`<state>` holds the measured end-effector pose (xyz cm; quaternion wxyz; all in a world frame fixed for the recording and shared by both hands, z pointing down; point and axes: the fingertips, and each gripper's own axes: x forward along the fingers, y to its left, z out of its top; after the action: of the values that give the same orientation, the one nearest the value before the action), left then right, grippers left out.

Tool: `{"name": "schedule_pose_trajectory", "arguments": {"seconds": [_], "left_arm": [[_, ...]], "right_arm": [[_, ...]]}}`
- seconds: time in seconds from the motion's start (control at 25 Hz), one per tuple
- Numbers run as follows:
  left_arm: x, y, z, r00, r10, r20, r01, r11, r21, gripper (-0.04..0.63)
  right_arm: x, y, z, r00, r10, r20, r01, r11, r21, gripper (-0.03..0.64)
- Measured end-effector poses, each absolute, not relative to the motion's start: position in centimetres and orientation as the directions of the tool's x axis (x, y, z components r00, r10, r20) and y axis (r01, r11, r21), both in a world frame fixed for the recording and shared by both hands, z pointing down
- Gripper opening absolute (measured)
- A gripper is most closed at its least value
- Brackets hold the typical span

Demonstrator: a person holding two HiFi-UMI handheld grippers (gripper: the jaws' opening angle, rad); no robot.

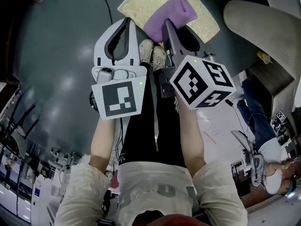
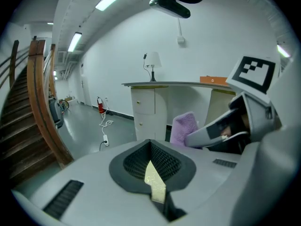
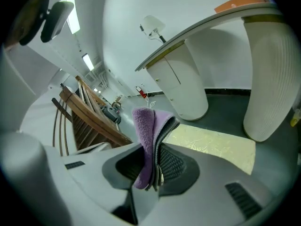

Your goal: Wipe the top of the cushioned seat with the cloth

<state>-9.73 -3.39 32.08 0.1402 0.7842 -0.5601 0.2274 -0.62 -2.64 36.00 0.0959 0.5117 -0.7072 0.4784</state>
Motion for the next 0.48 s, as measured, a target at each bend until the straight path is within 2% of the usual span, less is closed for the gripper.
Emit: {"name": "schedule_pose_trajectory", "arguments": {"seconds": [0.2,0.48], "left_arm": [[-14.2,-3.0,33.7,0.217,-0.817,0.534,-0.958,-0.283,-0.043,0.006],[-16.8,-2.4,36.1,0.159,-0.811,0.563,-0.965,-0.248,-0.085,0.006]], "right_arm": [[-6.9,-4.4,41.5,-0.508,-0.578,0.638,-0.786,0.010,-0.618,0.088],[-11.0,-5.9,50.4,-0.505,-0.478,0.719,-0.808,-0.031,-0.588,0.087]]}}
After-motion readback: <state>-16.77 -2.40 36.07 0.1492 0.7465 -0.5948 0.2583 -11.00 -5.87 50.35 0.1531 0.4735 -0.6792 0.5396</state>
